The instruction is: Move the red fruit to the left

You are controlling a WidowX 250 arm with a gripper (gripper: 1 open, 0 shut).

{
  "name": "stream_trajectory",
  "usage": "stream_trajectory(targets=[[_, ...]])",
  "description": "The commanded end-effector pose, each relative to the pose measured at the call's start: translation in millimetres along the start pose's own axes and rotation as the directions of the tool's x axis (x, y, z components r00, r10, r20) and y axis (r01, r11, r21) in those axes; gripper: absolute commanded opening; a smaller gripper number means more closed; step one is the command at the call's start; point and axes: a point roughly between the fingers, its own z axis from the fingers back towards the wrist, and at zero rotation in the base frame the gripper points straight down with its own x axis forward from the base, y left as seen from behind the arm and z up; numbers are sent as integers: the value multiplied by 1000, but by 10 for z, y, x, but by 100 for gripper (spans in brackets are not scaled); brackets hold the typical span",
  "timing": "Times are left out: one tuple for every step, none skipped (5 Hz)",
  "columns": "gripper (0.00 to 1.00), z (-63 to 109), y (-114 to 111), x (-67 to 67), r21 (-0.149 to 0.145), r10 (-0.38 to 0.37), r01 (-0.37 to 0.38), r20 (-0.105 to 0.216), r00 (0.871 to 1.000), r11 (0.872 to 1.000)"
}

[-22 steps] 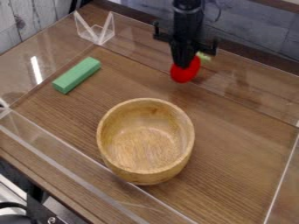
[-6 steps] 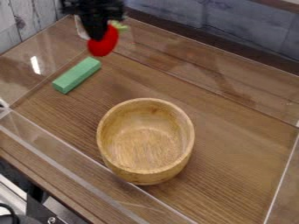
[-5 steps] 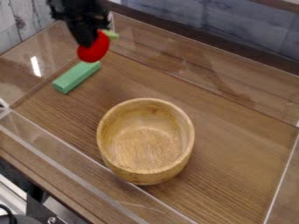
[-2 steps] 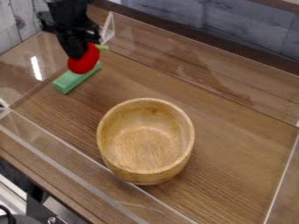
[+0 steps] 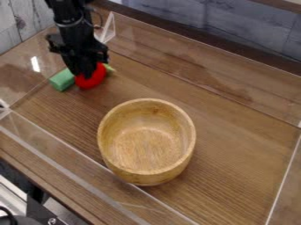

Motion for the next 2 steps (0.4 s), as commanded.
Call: stream_trajectory(targets=[[0,-36,107,75,17,38,-38,15,999,999],[0,-32,238,30,8,10,-10,-7,1000,1000]])
